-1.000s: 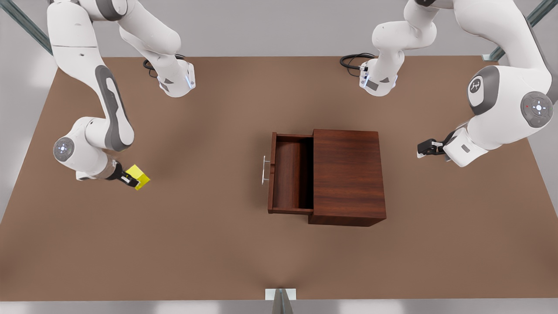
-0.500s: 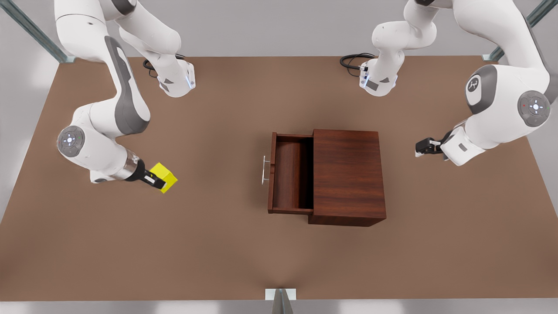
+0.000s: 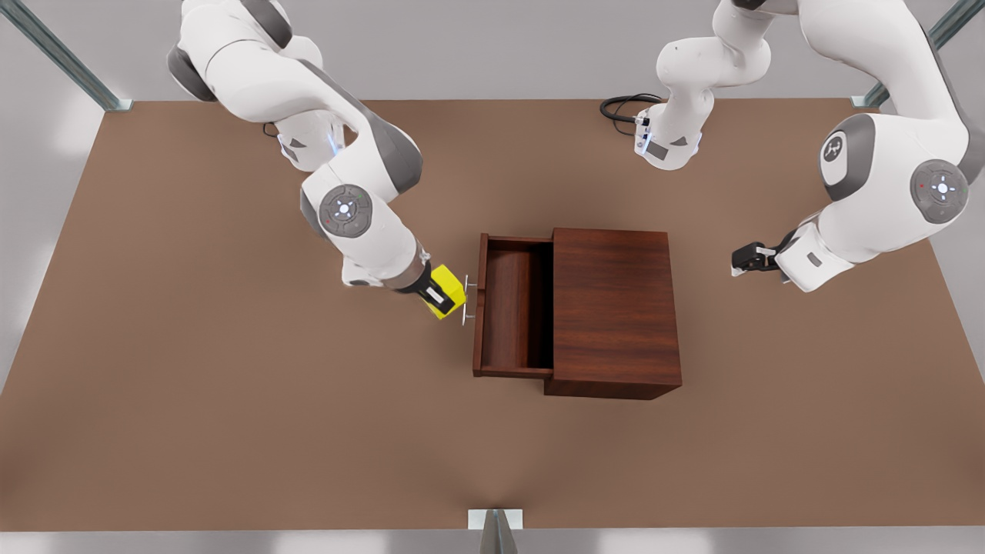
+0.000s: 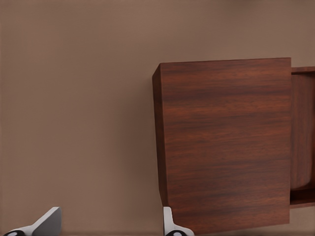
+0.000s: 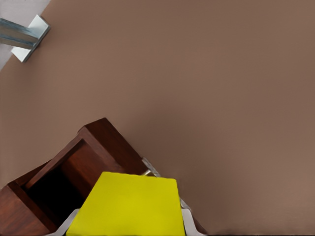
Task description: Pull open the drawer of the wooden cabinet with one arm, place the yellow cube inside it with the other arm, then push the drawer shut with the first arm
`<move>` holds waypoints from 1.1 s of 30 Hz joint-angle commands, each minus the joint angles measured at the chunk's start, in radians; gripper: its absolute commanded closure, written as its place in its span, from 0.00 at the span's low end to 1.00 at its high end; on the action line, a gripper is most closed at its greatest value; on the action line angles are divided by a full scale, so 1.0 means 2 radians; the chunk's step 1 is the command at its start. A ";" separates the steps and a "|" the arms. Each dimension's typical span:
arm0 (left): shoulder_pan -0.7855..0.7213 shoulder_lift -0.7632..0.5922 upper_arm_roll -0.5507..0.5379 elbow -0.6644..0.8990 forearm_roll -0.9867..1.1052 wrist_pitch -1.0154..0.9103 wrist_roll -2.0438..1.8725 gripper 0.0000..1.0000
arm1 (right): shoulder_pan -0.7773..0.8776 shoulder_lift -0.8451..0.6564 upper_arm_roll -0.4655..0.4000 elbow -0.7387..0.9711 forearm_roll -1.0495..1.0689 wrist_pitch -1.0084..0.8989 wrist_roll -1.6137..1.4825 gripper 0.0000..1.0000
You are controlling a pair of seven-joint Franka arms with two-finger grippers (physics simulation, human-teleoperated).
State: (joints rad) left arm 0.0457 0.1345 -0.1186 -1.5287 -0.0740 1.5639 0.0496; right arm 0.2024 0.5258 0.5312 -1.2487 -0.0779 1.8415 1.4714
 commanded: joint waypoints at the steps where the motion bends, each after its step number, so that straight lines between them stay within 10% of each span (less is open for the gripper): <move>1: -0.001 -0.001 -0.001 0.000 0.003 0.001 -0.004 0.00 | 0.018 0.011 0.000 0.018 -0.025 -0.005 0.486 0.46; 15: -0.008 -0.002 0.002 -0.003 0.006 -0.003 -0.030 0.00 | 0.104 0.082 -0.015 0.054 -0.079 0.123 0.692 0.44; 16: -0.008 -0.004 0.002 -0.003 0.006 -0.010 -0.030 0.00 | 0.104 0.082 -0.014 0.054 -0.079 0.126 0.692 0.42; 18: -0.008 -0.008 0.002 -0.002 0.006 -0.019 -0.030 0.00 | 0.104 0.082 -0.015 0.053 -0.079 0.126 0.692 0.00; 22: -0.045 -0.012 -0.001 0.000 0.009 -0.020 -0.099 0.00 | 0.097 0.080 -0.020 0.053 -0.087 0.109 0.681 0.00; 27: -0.100 -0.010 0.005 0.010 0.019 -0.035 -0.152 0.00 | -0.139 0.042 -0.018 0.064 -0.088 -0.051 0.186 0.00; 30: -0.214 0.059 -0.017 0.145 0.007 -0.032 -0.280 0.00 | -0.223 0.036 -0.022 0.066 -0.134 -0.113 -0.257 0.00; 33: -0.347 0.203 -0.014 0.277 0.038 0.078 -0.491 0.00 | -0.182 -0.037 -0.161 -0.097 -0.052 -0.005 -0.643 0.00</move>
State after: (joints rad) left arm -0.5969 0.4812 -0.1465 -1.0472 -0.0244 1.5893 -0.2387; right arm -0.1739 0.4700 0.2567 -1.4071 -0.2516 1.8021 1.8695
